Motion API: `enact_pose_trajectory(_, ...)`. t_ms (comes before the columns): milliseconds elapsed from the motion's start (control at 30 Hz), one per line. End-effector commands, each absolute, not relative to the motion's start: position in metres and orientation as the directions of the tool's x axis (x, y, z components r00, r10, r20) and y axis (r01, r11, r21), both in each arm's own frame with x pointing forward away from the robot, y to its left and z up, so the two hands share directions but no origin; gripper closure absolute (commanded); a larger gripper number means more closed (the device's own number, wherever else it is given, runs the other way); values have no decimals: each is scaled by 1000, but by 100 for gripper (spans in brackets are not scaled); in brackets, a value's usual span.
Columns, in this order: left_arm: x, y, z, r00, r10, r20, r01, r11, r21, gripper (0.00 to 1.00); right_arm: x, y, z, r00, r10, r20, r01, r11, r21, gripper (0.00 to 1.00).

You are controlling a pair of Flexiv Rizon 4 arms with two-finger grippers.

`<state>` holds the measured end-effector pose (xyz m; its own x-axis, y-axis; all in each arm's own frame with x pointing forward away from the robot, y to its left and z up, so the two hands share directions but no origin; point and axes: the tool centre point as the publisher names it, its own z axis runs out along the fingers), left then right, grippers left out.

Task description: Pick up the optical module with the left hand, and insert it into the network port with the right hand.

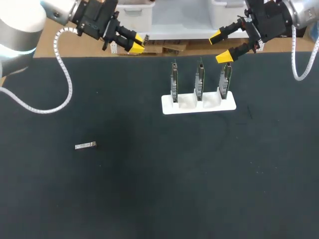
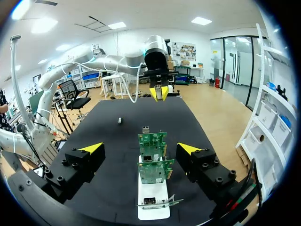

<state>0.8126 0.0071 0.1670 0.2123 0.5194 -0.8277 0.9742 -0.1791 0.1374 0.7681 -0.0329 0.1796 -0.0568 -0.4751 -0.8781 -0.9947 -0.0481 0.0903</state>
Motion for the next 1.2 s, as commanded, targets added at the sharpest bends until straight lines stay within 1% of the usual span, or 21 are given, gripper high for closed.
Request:
enact_pose_trajectory(33,826,2,169,199,494,-846,964,-252,80,100,766,-33,180,-56,-476,-878,-995,-44,87,0)
enact_pose_trajectory(167,826,1,172,210,512,-833,963,-255,85,100,766,-33,180,-56,-476,-878,-995,-44,87,0)
enact_pose_trajectory(233,825,2,172,191,576,-795,970,-235,63,100,766,-33,180,-56,-476,-878,-995,-44,87,0)
enact_pose_trajectory(867,825,2,172,191,576,-795,970,-235,63,100,766,-33,180,-56,-476,-878,-995,-44,87,0)
enact_pose_trajectory(967,818,-5,178,172,576,-799,975,-215,55,100,766,-33,180,-56,-476,-878,-995,-44,87,0)
enact_pose_trajectory(1000,814,-9,176,152,584,-797,979,-198,42,100,766,-33,180,-56,-476,-878,-995,-44,87,0)
enact_pose_trajectory(1200,790,-28,161,137,529,-837,983,-179,48,100,766,-33,180,-56,-476,-878,-995,-44,87,0)
